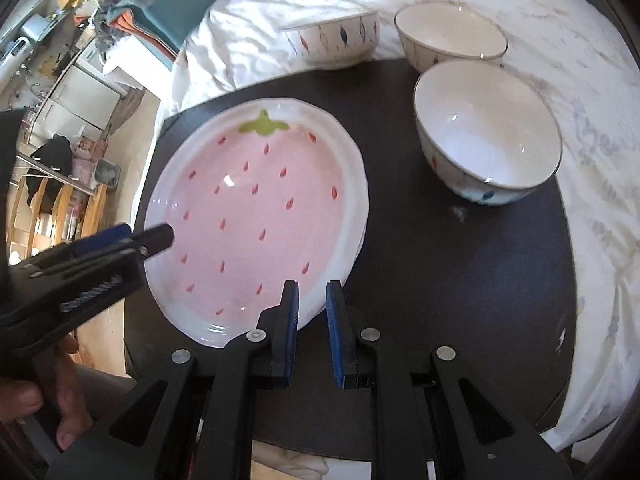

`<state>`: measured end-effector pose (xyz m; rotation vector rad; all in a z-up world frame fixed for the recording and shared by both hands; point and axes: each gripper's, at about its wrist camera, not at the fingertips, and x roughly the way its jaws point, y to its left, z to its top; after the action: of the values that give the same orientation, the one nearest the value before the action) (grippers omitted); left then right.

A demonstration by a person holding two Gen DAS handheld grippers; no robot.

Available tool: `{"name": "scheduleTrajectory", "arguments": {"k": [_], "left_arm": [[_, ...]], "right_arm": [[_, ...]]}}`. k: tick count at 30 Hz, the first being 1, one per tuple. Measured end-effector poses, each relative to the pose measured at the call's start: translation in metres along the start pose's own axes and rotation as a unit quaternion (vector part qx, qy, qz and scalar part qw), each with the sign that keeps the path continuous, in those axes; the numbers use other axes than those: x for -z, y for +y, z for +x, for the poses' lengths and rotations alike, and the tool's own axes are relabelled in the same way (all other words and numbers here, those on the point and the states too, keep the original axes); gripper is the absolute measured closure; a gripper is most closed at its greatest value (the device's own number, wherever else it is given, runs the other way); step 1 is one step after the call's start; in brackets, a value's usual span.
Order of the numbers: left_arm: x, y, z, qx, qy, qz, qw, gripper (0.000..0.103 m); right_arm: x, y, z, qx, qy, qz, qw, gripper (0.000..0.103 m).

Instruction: Organize plates and bowls

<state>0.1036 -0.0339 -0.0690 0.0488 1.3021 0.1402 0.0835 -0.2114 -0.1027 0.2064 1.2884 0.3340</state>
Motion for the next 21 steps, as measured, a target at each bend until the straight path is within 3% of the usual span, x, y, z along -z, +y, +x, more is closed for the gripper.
{"name": "scheduleTrajectory", "arguments": {"k": [5, 11, 18, 20, 21], "left_arm": [[0.0, 0.006, -0.019, 0.0, -0.025, 0.0, 0.9997, 0.041], [0.002, 0.013, -0.04, 0.006, -0.066, -0.002, 0.9978, 0.04], [-0.011, 0.027, -0.055, 0.047, -0.081, -0.045, 0.9946, 0.04], [-0.019, 0.026, -0.057, 0.061, -0.079, -0.056, 0.9935, 0.04], [-0.022, 0.026, -0.057, 0.073, -0.076, -0.06, 0.9927, 0.04]], "right_arm": [[-0.004, -0.002, -0.021, -0.02, -0.035, 0.013, 0.999, 0.086], [-0.003, -0.013, -0.048, -0.047, -0.068, 0.033, 0.996, 0.086], [-0.014, -0.025, -0.074, -0.075, -0.079, 0.059, 0.992, 0.085], [-0.022, -0.036, -0.086, -0.084, -0.085, 0.081, 0.99, 0.079], [-0.026, -0.042, -0.09, -0.09, -0.088, 0.092, 0.988, 0.063]]}}
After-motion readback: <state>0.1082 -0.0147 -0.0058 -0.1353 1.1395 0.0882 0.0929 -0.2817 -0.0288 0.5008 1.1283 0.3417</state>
